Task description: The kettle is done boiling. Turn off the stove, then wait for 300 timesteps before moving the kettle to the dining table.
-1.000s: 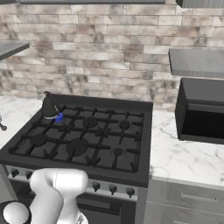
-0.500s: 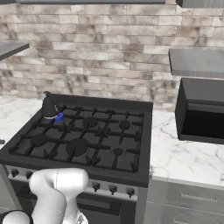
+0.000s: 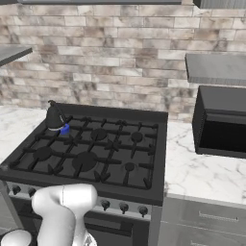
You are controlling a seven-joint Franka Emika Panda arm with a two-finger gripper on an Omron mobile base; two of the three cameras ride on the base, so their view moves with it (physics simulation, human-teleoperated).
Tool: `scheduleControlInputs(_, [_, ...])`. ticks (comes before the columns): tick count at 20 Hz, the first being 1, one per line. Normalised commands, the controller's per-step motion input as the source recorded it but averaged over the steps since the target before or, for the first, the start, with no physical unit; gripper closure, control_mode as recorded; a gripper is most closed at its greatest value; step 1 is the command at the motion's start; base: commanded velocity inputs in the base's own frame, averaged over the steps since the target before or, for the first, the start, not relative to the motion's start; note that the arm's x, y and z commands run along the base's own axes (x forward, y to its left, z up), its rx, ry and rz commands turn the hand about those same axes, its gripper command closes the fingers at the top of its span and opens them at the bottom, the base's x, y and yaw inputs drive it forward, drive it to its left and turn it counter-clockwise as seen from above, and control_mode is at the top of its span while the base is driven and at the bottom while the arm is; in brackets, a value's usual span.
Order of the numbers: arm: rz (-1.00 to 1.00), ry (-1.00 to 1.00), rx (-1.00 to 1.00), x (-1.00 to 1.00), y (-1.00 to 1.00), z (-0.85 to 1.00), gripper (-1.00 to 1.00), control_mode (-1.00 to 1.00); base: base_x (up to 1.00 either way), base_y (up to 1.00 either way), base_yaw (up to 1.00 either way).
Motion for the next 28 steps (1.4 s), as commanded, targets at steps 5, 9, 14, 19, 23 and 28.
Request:
scheduleControlInputs(5, [0.09,0.04,-0.24,0.0,0.0,-0.27,-1.0,-1.0,0.0,0.0,0.0])
scheduleControlInputs(9, [0.1,0.03,-0.23,-0.01,0.0,-0.28,-1.0,-1.0,0.0,0.0,0.0])
scheduleControlInputs(14, [0.08,0.03,-0.22,-0.05,0.0,-0.31,-1.0,-1.0,0.0,0.0,0.0])
scheduleControlInputs(19, [0.1,0.03,-0.21,-0.02,0.0,-0.36,-1.0,-1.0,0.0,0.0,0.0])
scheduleControlInputs(23, [0.08,0.02,-0.11,0.0,0.0,-0.26,-1.0,-1.0,0.0,0.0,0.0])
scheduleControlInputs(28, [0.07,0.03,-0.03,0.01,-0.07,-0.13,-1.0,-1.0,0.0,0.0,0.0])
